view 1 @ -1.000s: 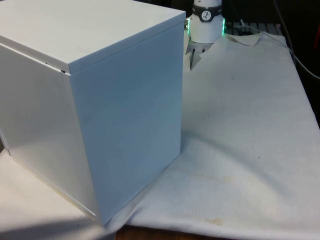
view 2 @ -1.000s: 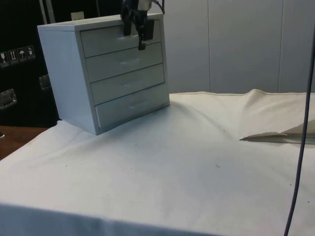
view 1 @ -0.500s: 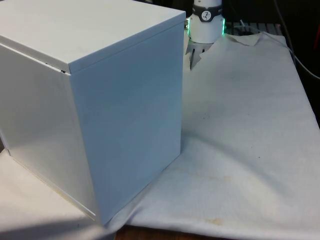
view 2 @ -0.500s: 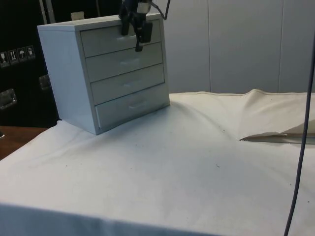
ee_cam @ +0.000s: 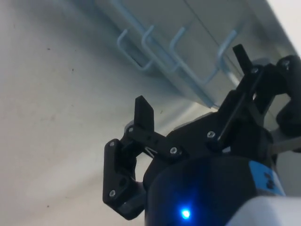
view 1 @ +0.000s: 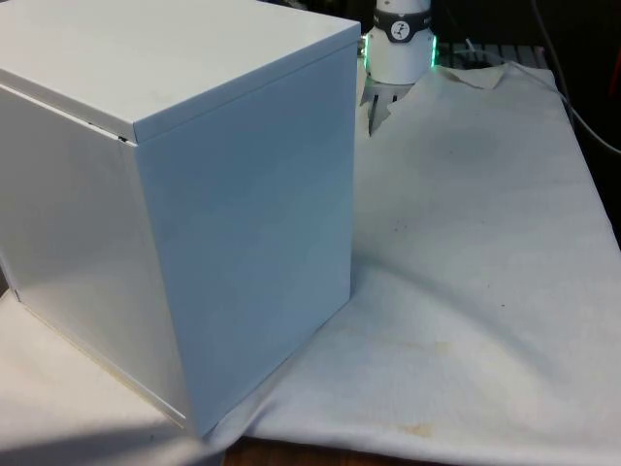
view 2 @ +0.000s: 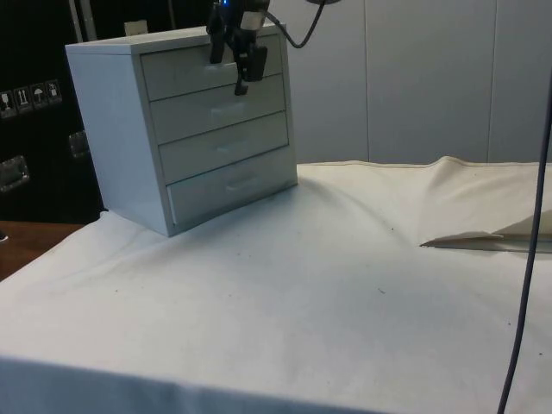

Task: Open the drawer, then close it.

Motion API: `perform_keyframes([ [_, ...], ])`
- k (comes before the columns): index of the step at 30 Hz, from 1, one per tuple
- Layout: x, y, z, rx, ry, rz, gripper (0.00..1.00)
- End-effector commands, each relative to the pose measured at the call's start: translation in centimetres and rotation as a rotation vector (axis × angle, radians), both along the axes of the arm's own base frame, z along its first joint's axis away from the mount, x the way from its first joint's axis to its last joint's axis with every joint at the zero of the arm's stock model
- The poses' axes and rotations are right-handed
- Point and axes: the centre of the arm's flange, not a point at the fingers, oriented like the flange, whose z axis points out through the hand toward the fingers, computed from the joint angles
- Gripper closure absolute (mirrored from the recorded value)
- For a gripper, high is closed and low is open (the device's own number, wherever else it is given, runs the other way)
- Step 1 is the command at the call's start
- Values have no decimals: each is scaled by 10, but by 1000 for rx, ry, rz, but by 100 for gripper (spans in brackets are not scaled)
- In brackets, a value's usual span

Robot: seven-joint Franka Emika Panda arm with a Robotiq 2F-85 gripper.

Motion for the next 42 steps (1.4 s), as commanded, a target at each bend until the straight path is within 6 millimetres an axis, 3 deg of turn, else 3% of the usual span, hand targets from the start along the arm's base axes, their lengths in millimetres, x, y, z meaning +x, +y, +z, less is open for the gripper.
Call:
perform_keyframes([
  [1,0,-5,2,-19,-18,-2,0],
  [14,-8,-1,-4,-26,-2,-1,0],
  [37,2,-17,-1,-51,-15,-35,0],
  [40,2,-17,0,-50,-17,-36,6],
  [42,2,-17,0,-51,-18,-36,19],
])
